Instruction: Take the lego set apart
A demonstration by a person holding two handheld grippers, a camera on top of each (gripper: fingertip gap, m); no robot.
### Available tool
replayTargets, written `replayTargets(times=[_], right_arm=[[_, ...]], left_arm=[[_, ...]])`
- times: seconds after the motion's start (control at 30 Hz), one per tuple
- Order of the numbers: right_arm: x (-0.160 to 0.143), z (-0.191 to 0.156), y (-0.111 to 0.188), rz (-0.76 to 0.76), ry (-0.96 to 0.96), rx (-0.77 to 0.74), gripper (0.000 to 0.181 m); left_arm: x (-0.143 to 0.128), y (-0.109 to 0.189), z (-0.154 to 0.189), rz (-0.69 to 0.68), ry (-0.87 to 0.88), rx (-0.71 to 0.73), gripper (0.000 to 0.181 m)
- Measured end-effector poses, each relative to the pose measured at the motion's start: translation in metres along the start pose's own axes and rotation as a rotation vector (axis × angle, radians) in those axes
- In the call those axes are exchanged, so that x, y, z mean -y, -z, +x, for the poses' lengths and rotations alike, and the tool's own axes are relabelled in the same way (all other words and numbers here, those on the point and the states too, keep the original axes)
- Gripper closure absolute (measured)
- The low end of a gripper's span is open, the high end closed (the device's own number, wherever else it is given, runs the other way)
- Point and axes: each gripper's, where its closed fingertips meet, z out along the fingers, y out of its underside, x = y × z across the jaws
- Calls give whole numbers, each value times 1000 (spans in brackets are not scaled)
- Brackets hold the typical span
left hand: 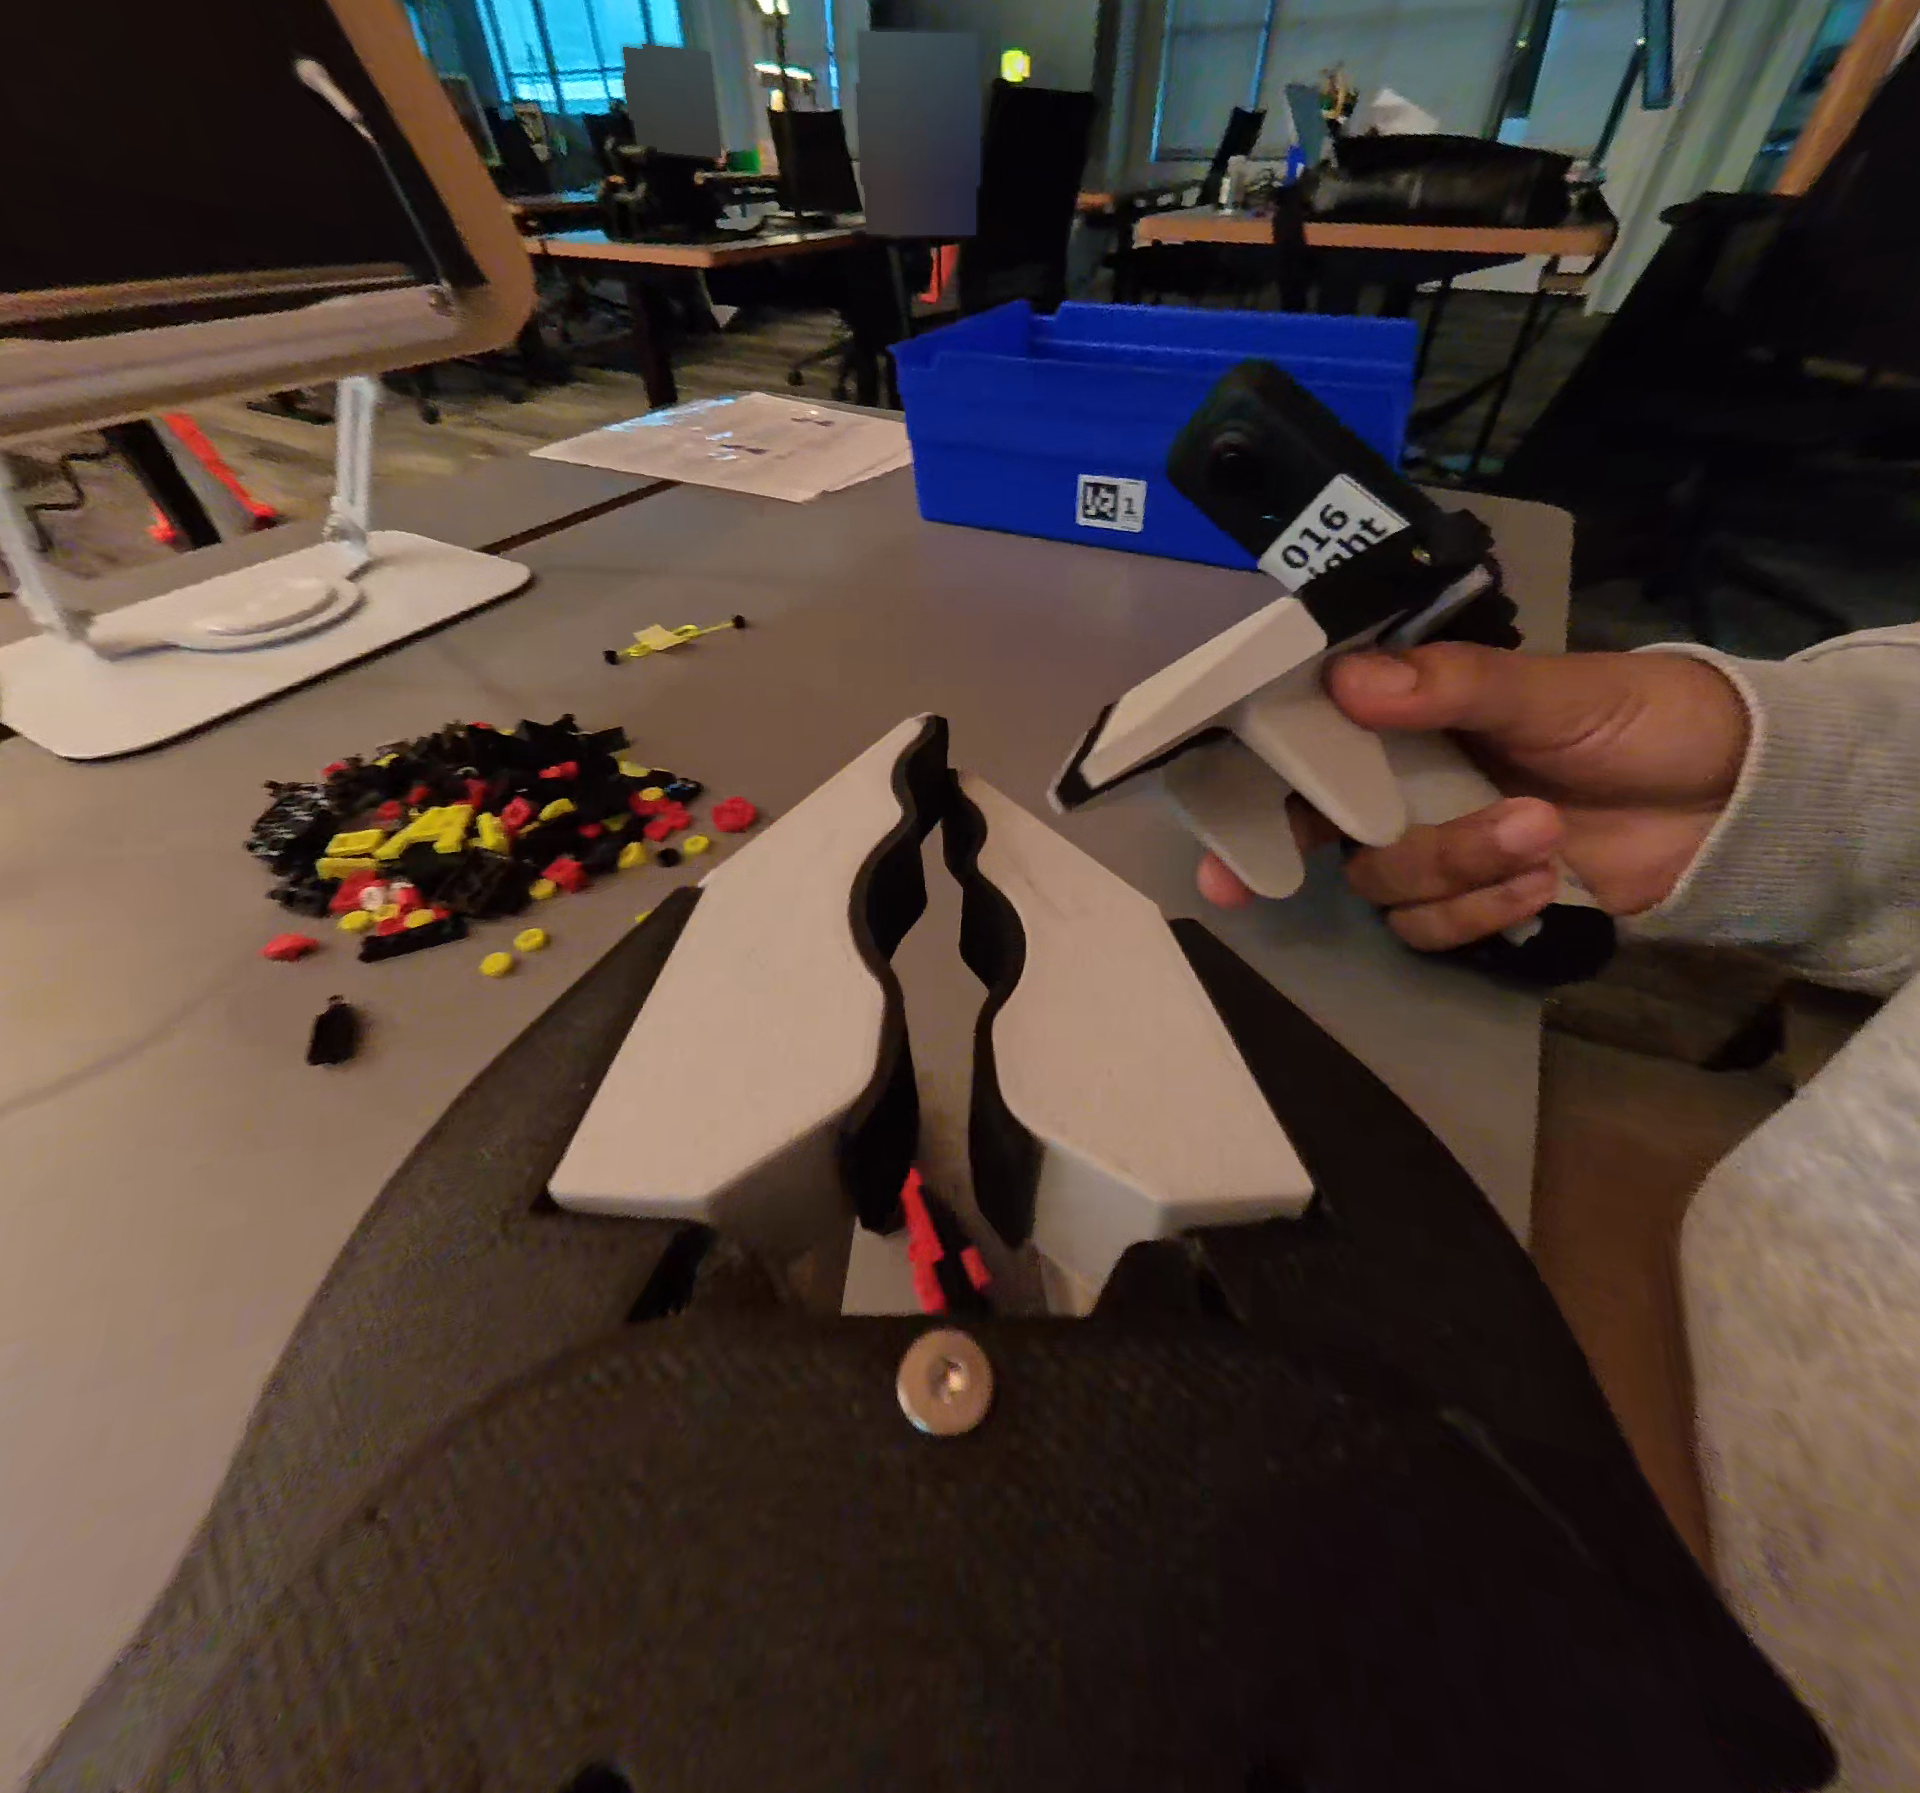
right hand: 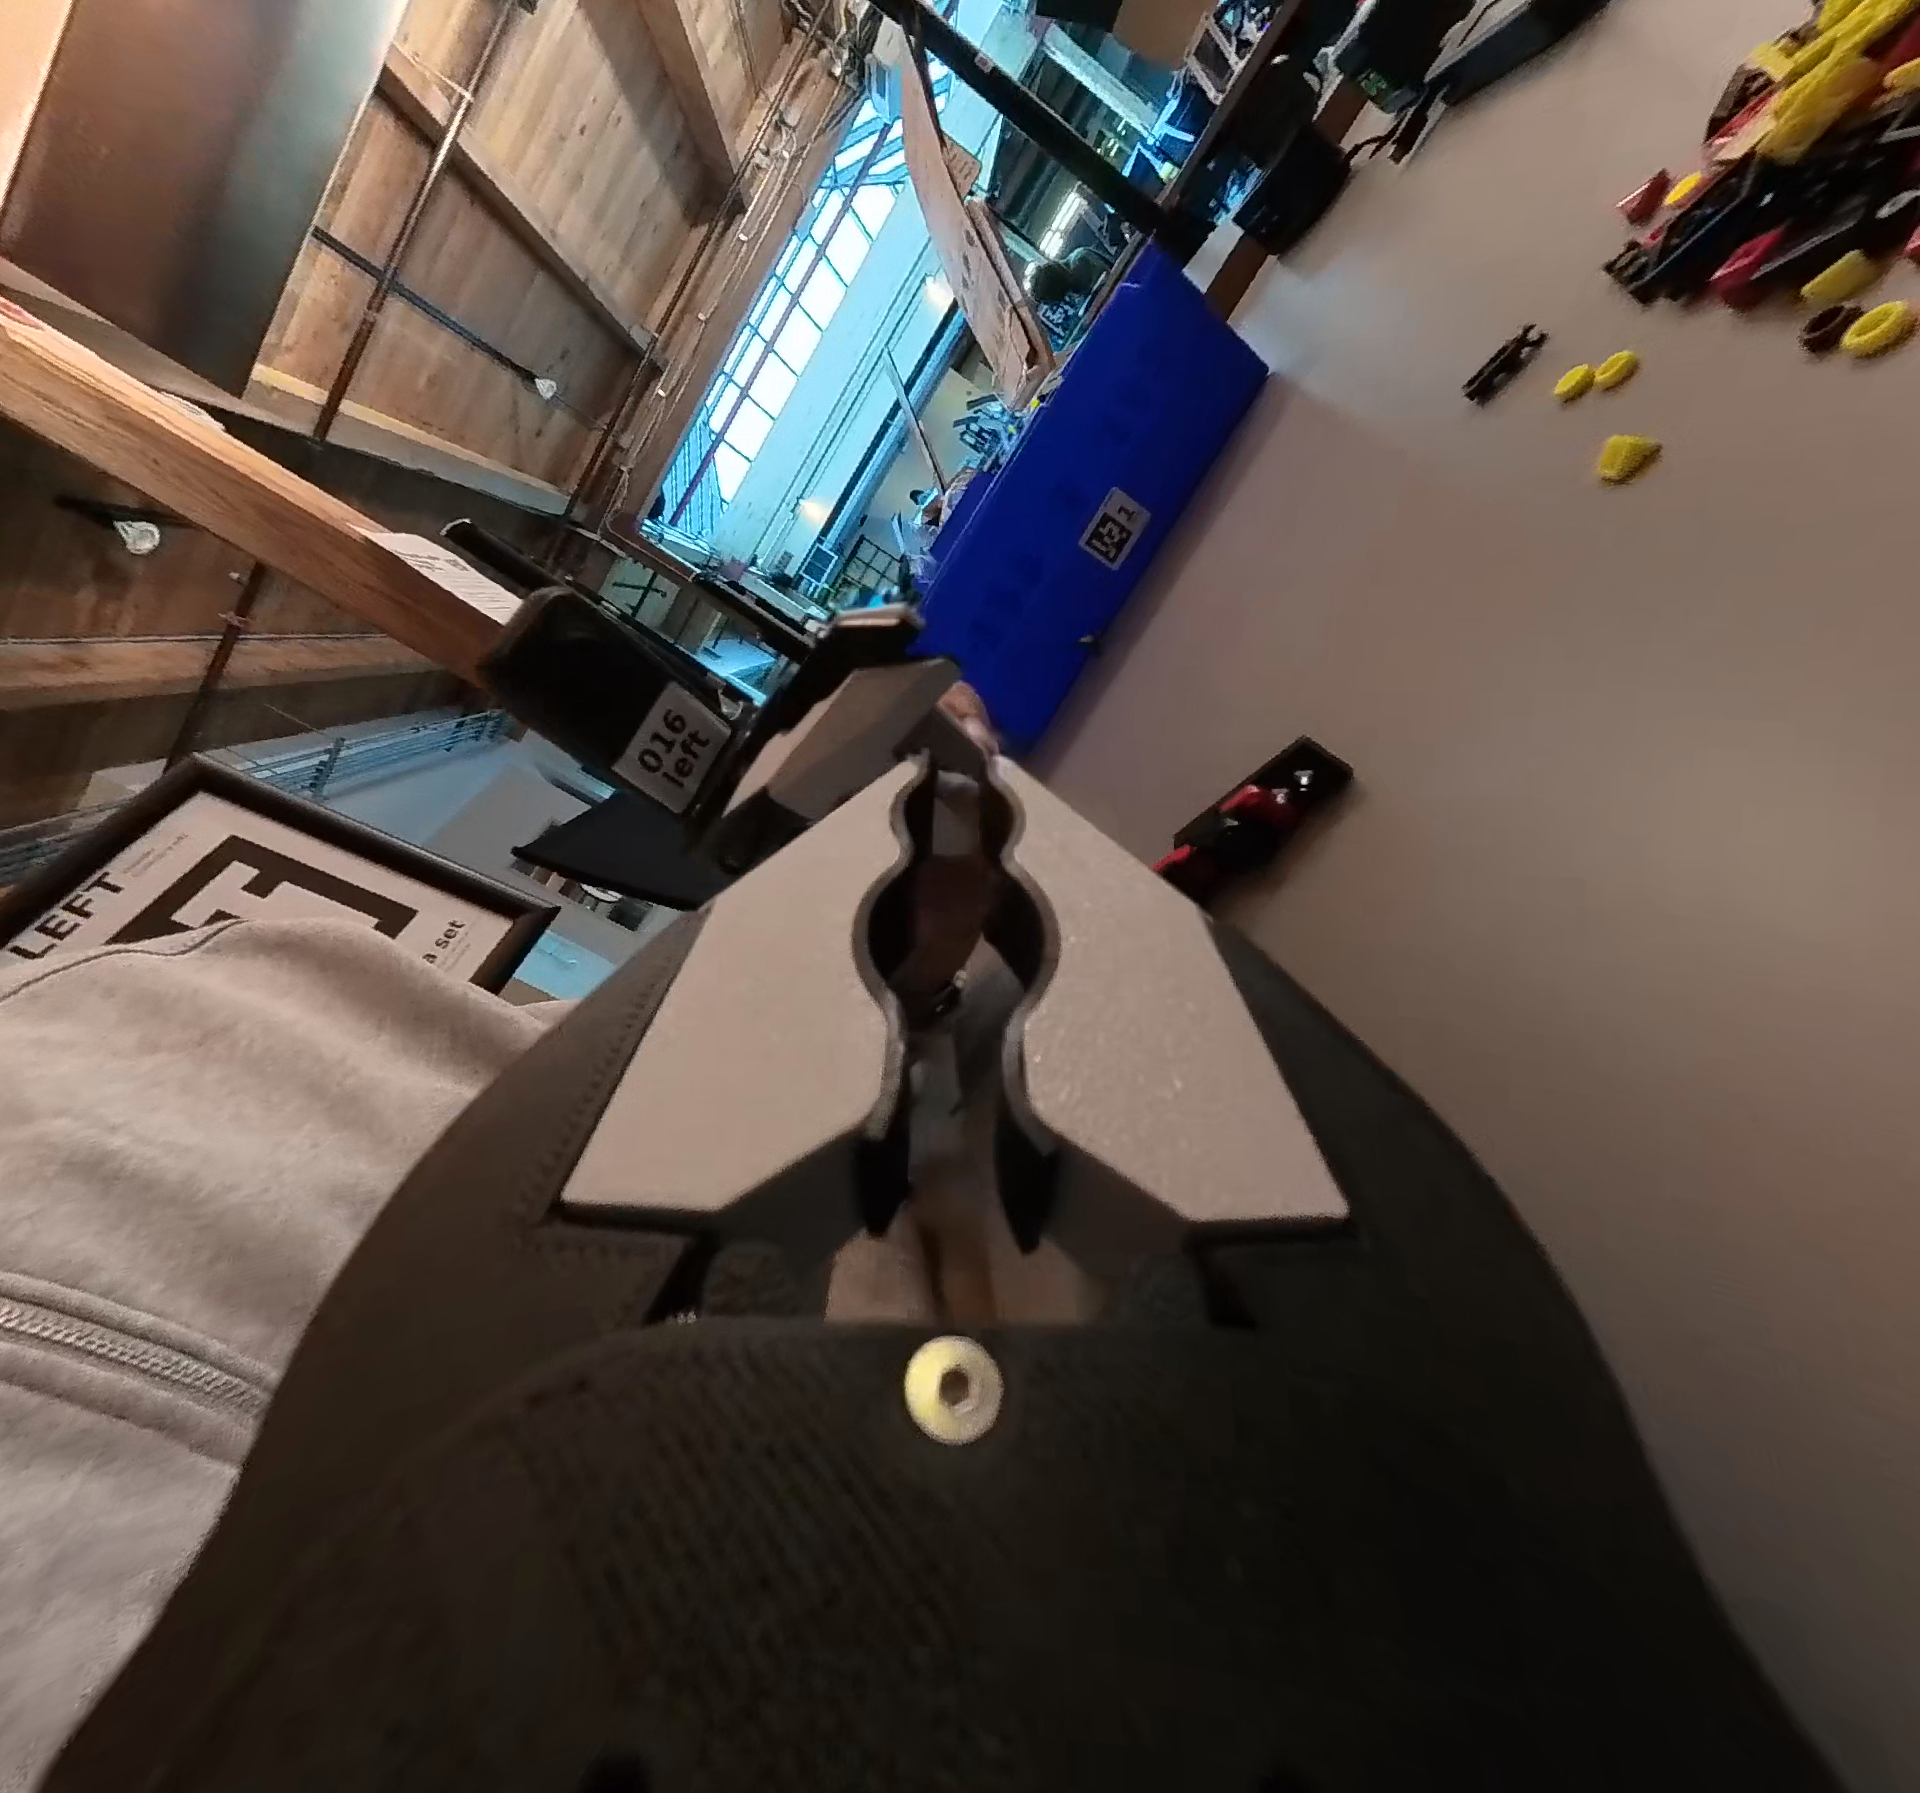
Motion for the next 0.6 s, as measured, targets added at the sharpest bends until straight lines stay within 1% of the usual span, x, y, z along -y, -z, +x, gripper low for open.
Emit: replayTargets(times=[0.07, 0.13, 0.27, 0.4, 0.47, 0.5, 0.53, 0.6], right_arm=[[0, 1, 1, -4, 11, -7, 175], [0, -2, 2, -8, 9, 17, 178], [2, -2, 4, 8, 2, 34, 177], [0, -1, 2, -24, 100, -13, 177], [-2, 0, 1, -45, 164, -47, 174], [-3, 0, -1, -56, 192, -62, 173], [-5, 1, -2, -66, 215, -75, 172], [-8, 2, -5, -78, 246, -92, 171]], left_arm=[[-2, -4, 6, -6, 2, -9, 181], [-5, -6, 11, -16, 6, -21, 181], [-4, -7, 16, -7, 46, -31, 181], [-5, 2, 10, -12, 62, 9, 181], [-8, 17, -12, -36, 61, 109, 181], [-10, 30, -32, -57, 53, 193, 181], [-13, 48, -55, -81, 53, 297, 181], [-24, 91, -102, -148, 79, 505, 179]])
